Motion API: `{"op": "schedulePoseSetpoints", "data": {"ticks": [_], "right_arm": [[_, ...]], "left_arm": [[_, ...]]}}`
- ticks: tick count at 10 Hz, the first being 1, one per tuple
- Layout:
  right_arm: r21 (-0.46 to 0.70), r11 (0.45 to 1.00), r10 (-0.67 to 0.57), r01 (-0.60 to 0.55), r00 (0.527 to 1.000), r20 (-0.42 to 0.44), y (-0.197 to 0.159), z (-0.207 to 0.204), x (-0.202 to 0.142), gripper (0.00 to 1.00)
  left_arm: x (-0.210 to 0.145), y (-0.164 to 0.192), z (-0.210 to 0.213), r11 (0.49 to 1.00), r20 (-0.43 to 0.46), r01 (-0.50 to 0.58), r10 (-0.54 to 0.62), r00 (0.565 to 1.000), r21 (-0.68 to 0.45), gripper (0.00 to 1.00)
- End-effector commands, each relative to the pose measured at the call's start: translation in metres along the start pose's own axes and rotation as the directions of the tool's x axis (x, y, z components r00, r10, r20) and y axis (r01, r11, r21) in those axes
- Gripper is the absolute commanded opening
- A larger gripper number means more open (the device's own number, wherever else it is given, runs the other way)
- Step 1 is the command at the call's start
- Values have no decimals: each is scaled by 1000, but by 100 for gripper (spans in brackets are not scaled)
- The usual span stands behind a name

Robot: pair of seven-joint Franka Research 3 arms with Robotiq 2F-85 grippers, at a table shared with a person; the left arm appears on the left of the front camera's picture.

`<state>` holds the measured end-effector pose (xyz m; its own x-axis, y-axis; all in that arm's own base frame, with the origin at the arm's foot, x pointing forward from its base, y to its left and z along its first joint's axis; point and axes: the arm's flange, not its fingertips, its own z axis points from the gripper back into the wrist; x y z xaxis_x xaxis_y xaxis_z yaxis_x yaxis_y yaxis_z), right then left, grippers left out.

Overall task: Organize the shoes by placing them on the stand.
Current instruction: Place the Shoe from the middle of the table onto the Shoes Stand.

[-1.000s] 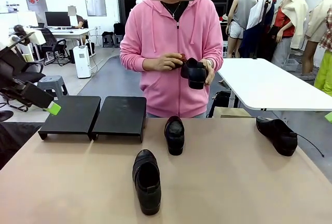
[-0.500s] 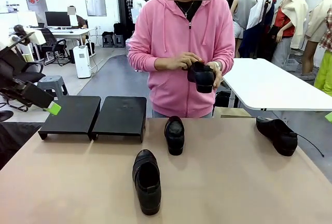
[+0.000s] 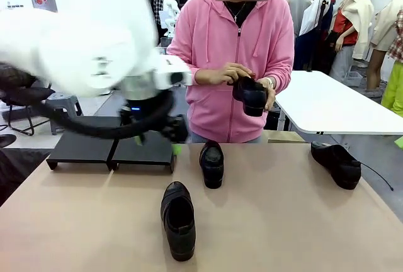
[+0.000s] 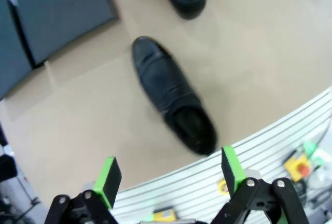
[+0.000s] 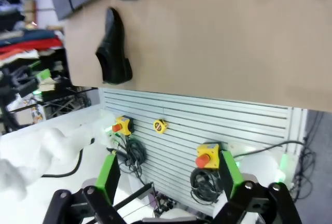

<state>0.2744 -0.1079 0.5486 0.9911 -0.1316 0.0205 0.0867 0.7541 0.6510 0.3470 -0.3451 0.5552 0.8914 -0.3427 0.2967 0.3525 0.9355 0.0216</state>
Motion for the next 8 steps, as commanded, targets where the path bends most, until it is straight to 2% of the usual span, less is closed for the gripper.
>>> {"op": "schedulePoseSetpoints", "data": {"ticks": [1, 2, 3, 4, 6, 7, 8], "right_arm": [[-1, 1000, 21, -21, 1000, -4, -2, 4, 0, 100], [-1, 1000, 21, -21, 1000, -4, -2, 4, 0, 100], [-1, 1000, 21, -21, 1000, -4, -2, 4, 0, 100], [-1, 1000, 21, -21, 1000, -4, -2, 4, 0, 100], [-1, 1000, 21, -21, 1000, -4, -2, 4, 0, 100], [-1, 1000, 21, -21, 1000, -4, -2, 4, 0, 100], [-1, 1000, 21, -21, 1000, -4, -2, 4, 0, 100]], "left_arm": [[54, -32, -4, 954, -139, -296, 288, 948, -39, 100], [62, -49, -21, 949, -220, -311, 292, 931, -54, 100], [64, -52, -24, 961, -243, -272, 254, 936, -43, 100], [43, -31, -26, 975, -152, -220, 212, 965, -34, 100], [43, -31, -26, 975, -152, -220, 212, 965, -34, 100], [58, -44, -35, 966, -211, -254, 240, 948, -41, 100], [63, -44, -31, 975, -230, -214, 197, 953, -53, 100]]}}
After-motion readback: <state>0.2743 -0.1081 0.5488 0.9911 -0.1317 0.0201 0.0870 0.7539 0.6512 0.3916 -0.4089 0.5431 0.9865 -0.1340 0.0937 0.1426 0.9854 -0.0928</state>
